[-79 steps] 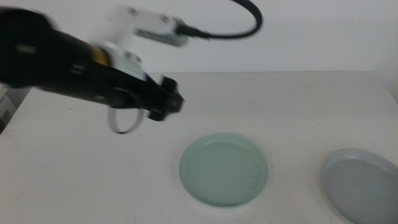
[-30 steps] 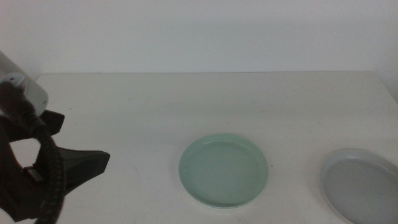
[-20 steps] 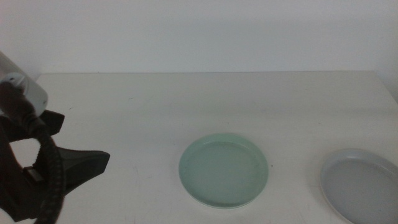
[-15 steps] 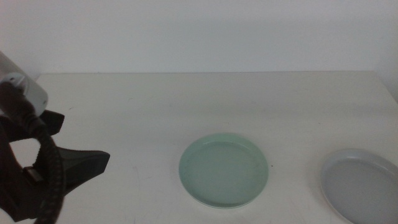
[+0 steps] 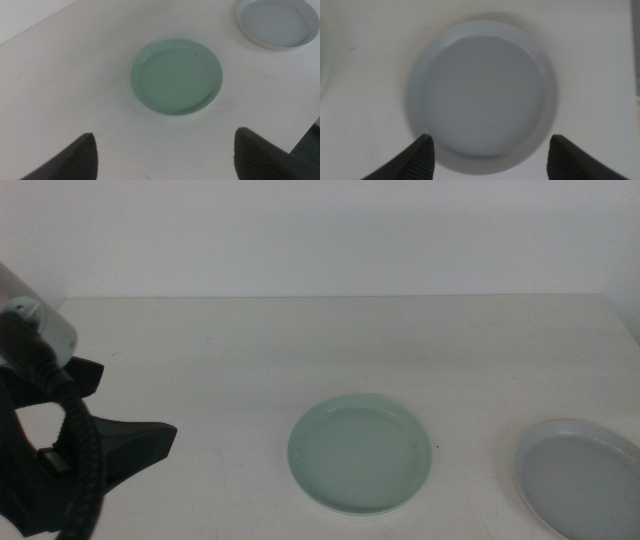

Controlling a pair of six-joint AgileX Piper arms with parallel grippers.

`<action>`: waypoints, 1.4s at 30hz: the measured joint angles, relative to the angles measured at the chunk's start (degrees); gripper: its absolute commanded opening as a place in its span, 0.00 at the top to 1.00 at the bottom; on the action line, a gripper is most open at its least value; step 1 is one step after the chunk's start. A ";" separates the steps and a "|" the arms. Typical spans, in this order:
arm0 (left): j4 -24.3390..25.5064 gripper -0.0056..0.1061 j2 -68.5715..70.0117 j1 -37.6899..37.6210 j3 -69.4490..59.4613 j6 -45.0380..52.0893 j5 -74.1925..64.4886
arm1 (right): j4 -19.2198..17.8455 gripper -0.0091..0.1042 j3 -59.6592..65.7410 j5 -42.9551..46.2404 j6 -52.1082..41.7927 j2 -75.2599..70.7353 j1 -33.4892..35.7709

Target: Stack the three bowls on top of each other.

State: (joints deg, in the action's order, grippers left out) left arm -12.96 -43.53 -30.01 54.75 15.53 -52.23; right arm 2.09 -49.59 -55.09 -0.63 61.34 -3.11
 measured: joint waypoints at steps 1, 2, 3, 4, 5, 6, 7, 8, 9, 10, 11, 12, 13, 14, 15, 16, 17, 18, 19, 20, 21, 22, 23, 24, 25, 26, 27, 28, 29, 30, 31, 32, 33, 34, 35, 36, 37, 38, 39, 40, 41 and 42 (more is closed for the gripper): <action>0.00 0.01 0.00 0.00 0.00 0.00 0.00 | 0.22 0.41 -0.58 -0.31 -0.15 1.23 -1.52; 0.00 0.01 0.00 0.00 0.00 0.00 0.00 | 0.36 0.41 -1.02 -0.56 -0.33 2.34 -2.99; 0.00 0.01 0.00 0.00 0.00 0.00 0.00 | 0.54 0.41 -1.31 -0.70 -0.39 3.18 -4.09; 0.00 0.01 0.00 0.00 0.00 0.00 0.00 | 0.59 0.41 -1.57 -0.76 -0.43 4.16 -5.42; 0.00 0.01 0.00 0.00 0.00 0.00 0.00 | 0.59 0.41 -1.85 -0.76 -0.50 5.06 -6.70; 0.00 0.01 0.00 0.00 0.00 0.00 0.00 | 0.59 0.41 -2.09 -0.70 -0.50 5.91 -7.72; 0.00 0.01 0.00 0.00 0.00 0.00 0.00 | 0.64 0.41 -2.32 -0.46 -0.50 6.82 -8.95; 0.00 0.01 0.00 0.00 0.00 0.00 0.00 | 0.76 0.41 -2.62 -0.08 -0.50 7.78 -10.19; 0.00 0.01 0.00 0.00 0.00 0.00 0.00 | 0.80 0.41 -2.81 0.56 -0.50 8.64 -11.42; 0.00 0.01 0.00 0.00 0.00 0.00 0.00 | 0.80 0.42 -3.12 1.36 -0.67 9.77 -12.59; 0.00 0.01 0.00 0.00 0.00 0.00 0.00 | 0.73 0.42 -3.34 2.08 -1.18 11.00 -13.61; 0.00 0.01 0.00 0.00 0.00 0.00 0.00 | 0.63 0.43 -3.39 3.08 -2.00 12.29 -14.48; 0.00 0.01 0.00 0.00 0.00 0.00 0.00 | 0.55 0.44 -3.45 3.90 -2.89 13.35 -14.99; 0.00 0.01 0.00 0.00 0.00 0.00 0.00 | 0.38 0.45 -3.45 4.66 -4.29 14.73 -15.43; 0.00 0.01 0.00 0.00 0.00 0.00 0.00 | 0.35 0.46 -3.63 4.83 -6.42 16.21 -15.67; 0.00 0.01 0.00 0.00 0.00 0.00 0.00 | 0.35 0.47 -3.99 4.74 -7.94 17.48 -15.73; 0.00 0.01 0.00 0.00 0.00 0.00 0.00 | 0.73 0.47 -4.50 4.65 -9.85 19.15 -15.72; 0.00 0.01 0.00 0.00 0.00 0.00 0.00 | 1.27 0.48 -5.16 4.18 -11.51 20.92 -15.72; 0.00 0.01 0.00 0.00 0.00 0.00 0.00 | 1.85 0.48 -5.73 3.76 -12.64 22.76 -15.72; 0.00 0.01 0.00 0.00 0.00 0.00 0.00 | 2.43 0.48 -6.50 3.38 -13.75 24.66 -15.72; 0.00 0.01 0.00 0.00 0.00 0.00 0.00 | 2.95 0.48 -7.29 3.20 -14.49 26.57 -15.72; 0.00 0.01 0.00 0.00 0.00 0.00 0.00 | 3.27 0.48 -7.91 3.13 -14.90 28.11 -15.72; 0.00 0.01 0.00 0.00 0.00 0.00 0.00 | 3.78 0.48 -8.65 3.13 -15.17 29.91 -15.72; 0.00 0.01 0.00 0.00 0.00 0.00 0.00 | 4.31 0.48 -9.35 3.19 -15.36 31.57 -15.72; 0.00 0.01 0.00 0.00 0.00 0.00 0.00 | 4.65 0.48 -10.06 3.19 -15.45 32.77 -15.72; 0.00 0.01 0.00 0.00 0.00 0.00 0.00 | 5.10 0.48 -10.76 3.28 -15.49 34.11 -15.72; 0.00 0.01 0.00 0.00 0.00 0.00 0.00 | 5.38 0.48 -11.45 3.43 -15.49 35.27 -15.72; 0.00 0.01 0.00 0.00 0.00 0.00 0.00 | 5.48 0.48 -12.02 3.58 -15.52 36.30 -15.72; 0.00 0.01 0.00 0.00 0.00 0.00 0.00 | 5.48 0.48 -12.71 3.86 -15.63 37.22 -15.72; 0.00 0.01 0.00 0.00 0.00 0.00 0.00 | 5.48 0.49 -13.40 4.14 -15.84 38.05 -15.72; 0.00 0.01 0.00 0.00 0.00 0.00 0.00 | 5.42 0.49 -14.02 4.26 -15.96 38.73 -15.72; 0.00 0.01 0.00 0.00 0.00 0.00 0.00 | 5.25 0.50 -14.81 4.26 -16.10 39.57 -15.72; 0.00 0.01 0.00 0.00 0.00 0.00 -0.04 | 4.97 0.50 -15.53 4.26 -16.20 40.42 -15.72; 0.00 0.01 0.00 0.00 0.00 0.00 -0.04 | 4.79 0.51 -16.03 4.26 -16.20 41.08 -15.72; 0.00 0.01 0.00 0.00 0.00 0.00 -0.04 | 4.78 0.52 -16.53 4.19 -16.35 41.89 -15.72; 0.00 0.01 0.00 0.00 0.00 0.00 -0.04 | 4.78 0.53 -16.80 4.19 -16.48 42.69 -15.72; 0.00 0.01 0.00 0.00 0.00 0.00 -0.04 | 4.78 0.53 -16.97 4.07 -16.68 43.47 -15.72; 0.00 0.01 0.00 0.00 0.00 0.00 -0.04 | 4.91 0.54 -17.02 3.63 -16.94 44.22 -15.72; 0.00 0.01 0.00 0.00 0.00 0.00 -0.04 | 5.08 0.55 -17.08 3.12 -17.16 44.95 -15.72; 0.00 0.01 0.00 0.00 0.00 0.00 -0.04 | 5.47 0.56 -17.08 2.81 -17.27 45.52 -15.72; 0.00 0.01 0.00 0.00 0.00 0.00 -0.04 | 5.85 0.57 -17.08 2.51 -17.44 46.24 -15.72; 0.00 0.01 0.00 0.00 0.00 0.00 -0.04 | 6.22 0.58 -17.08 2.09 -17.46 46.91 -15.72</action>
State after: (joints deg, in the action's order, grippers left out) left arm -12.96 -43.53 -30.01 54.75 15.53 -52.28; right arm 8.31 -66.66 -53.00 -18.09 108.24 -18.82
